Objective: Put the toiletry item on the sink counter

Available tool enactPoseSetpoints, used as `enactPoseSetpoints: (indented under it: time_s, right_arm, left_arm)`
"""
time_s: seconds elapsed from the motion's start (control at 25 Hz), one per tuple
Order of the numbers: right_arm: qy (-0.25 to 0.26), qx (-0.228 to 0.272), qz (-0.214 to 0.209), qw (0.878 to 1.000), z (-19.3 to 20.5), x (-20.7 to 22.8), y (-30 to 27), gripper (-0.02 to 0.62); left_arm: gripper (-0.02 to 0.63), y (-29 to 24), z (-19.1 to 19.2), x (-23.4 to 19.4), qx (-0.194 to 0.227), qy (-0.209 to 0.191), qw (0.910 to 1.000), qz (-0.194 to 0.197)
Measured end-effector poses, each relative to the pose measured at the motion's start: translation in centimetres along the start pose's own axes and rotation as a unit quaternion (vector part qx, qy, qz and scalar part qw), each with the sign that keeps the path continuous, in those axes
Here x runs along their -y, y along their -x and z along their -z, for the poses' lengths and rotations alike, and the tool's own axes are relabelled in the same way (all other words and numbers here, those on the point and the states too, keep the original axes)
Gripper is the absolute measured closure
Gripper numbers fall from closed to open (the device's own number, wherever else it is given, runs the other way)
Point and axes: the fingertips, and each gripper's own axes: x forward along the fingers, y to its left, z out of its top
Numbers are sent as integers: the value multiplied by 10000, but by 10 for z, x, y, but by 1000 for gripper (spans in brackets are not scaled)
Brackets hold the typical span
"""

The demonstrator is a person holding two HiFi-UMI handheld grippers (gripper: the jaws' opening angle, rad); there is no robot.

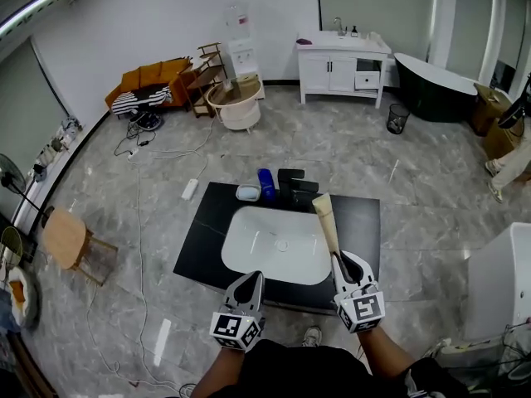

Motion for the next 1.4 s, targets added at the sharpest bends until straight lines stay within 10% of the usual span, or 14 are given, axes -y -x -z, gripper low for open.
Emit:
enactPoseSetpoints:
  time_s: [0.36, 0.92, 1.4]
  right_arm:
    - [-65, -177, 791, 9967, 12, 42, 0, 560]
    - [-113, -489, 2571, 9651, 28, 94, 26, 560]
    - [-343, -951, 3249, 9403, 73, 112, 43, 560]
  left_arm:
    - [594, -60, 3, 3, -123, -112, 9977, 651]
    - [594, -143, 20, 22, -579, -164, 9705, 2334]
    - [594, -170, 46, 28, -877, -114, 9565, 2780]
